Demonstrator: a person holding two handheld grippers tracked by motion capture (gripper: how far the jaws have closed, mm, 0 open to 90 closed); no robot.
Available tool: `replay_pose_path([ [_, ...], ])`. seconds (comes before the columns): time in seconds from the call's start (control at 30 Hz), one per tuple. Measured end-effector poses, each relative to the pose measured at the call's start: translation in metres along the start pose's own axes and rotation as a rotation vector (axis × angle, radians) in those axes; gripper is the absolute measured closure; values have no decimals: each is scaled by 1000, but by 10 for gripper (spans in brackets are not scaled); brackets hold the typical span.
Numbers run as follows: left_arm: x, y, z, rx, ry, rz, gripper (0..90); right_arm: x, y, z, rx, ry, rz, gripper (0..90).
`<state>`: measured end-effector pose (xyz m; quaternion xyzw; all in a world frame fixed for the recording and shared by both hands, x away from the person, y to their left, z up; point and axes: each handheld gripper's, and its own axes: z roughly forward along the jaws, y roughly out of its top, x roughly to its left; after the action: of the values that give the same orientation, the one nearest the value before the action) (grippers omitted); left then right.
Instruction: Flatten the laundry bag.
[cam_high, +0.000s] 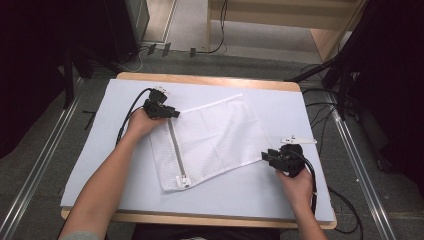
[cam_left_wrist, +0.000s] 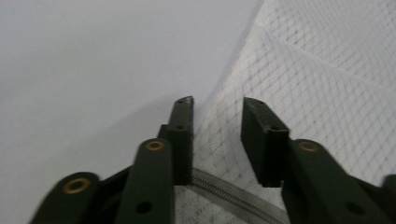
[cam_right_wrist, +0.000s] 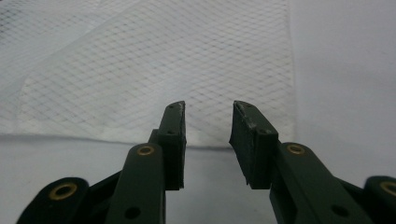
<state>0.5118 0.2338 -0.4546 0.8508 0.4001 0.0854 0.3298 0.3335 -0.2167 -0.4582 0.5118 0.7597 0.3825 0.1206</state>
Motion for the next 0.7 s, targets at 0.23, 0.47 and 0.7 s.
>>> replay_pose_path([
  [0.23, 1, -4, -3, 5, -15, -27, 879, -11, -2, 0, 0, -33, 13, 680],
  [0.47, 1, -7, -6, 17, -38, -61, 900, -30, -3, -1, -11, -86, 40, 550],
  [0.7, 1, -9, -7, 10, -41, -76, 900, -30, 0, 16, 15, -94, 29, 583],
])
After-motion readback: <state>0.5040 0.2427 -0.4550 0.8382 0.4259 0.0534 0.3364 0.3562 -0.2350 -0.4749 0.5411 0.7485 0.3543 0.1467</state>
